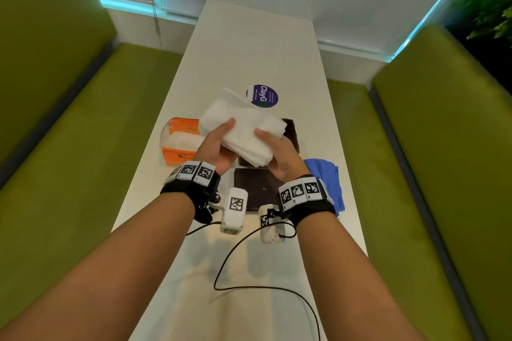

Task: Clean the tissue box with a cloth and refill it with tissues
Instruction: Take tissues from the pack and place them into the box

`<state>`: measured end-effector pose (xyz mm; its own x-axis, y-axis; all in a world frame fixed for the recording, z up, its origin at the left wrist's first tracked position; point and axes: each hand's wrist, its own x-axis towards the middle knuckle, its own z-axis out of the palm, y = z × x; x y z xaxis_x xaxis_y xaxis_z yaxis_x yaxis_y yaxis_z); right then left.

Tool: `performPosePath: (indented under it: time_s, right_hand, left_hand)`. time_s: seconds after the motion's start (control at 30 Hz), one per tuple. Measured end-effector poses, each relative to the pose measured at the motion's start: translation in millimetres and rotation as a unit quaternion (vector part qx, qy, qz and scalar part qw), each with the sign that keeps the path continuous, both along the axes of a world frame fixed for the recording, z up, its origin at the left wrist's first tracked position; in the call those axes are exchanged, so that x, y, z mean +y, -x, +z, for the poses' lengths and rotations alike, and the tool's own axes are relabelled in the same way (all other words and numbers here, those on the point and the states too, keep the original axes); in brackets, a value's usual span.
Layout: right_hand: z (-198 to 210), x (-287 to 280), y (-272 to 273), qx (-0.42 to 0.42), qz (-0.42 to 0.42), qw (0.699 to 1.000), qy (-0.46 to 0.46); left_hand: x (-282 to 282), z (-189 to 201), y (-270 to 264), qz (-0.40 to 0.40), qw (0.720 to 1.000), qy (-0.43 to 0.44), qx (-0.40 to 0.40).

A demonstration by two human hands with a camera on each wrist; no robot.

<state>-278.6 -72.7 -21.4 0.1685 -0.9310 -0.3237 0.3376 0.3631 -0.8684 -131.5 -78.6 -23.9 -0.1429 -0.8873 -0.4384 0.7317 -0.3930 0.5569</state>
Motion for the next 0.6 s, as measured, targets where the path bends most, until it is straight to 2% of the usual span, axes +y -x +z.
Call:
performPosePath:
  time_s: [0.2, 0.3, 0.37, 0.5, 0.6]
  right_hand:
    - [18.8, -5.1, 28.0, 0.109, 0.042, 0.993, 0.008]
    - [24.9, -1.7, 17.3, 0.135, 0.03, 0.99, 0.038]
    - [25.7, 0.6, 14.6, 0.146, 0.049, 0.987, 0.054]
    - [25.0, 6.7, 25.7, 0.179, 0.094, 0.979, 0.027]
    - [23.9, 8.8, 29.2, 0.179, 0.041, 0.983, 0.028]
  left_hand:
    - [2.2, -5.1, -25.1, -0.064, 0.993, 0.016, -0.103]
    - [7.7, -0.1, -15.7, -0.111, 0.989, 0.021, -0.099]
    - [9.7, 1.2, -11.1, -0.115, 0.988, 0.006, -0.105]
    - [11.5, 3.5, -13.6, -0.117, 0.986, -0.017, -0.115]
    - [11.1, 4.2, -11.6, -0.11, 0.988, -0.022, -0.103]
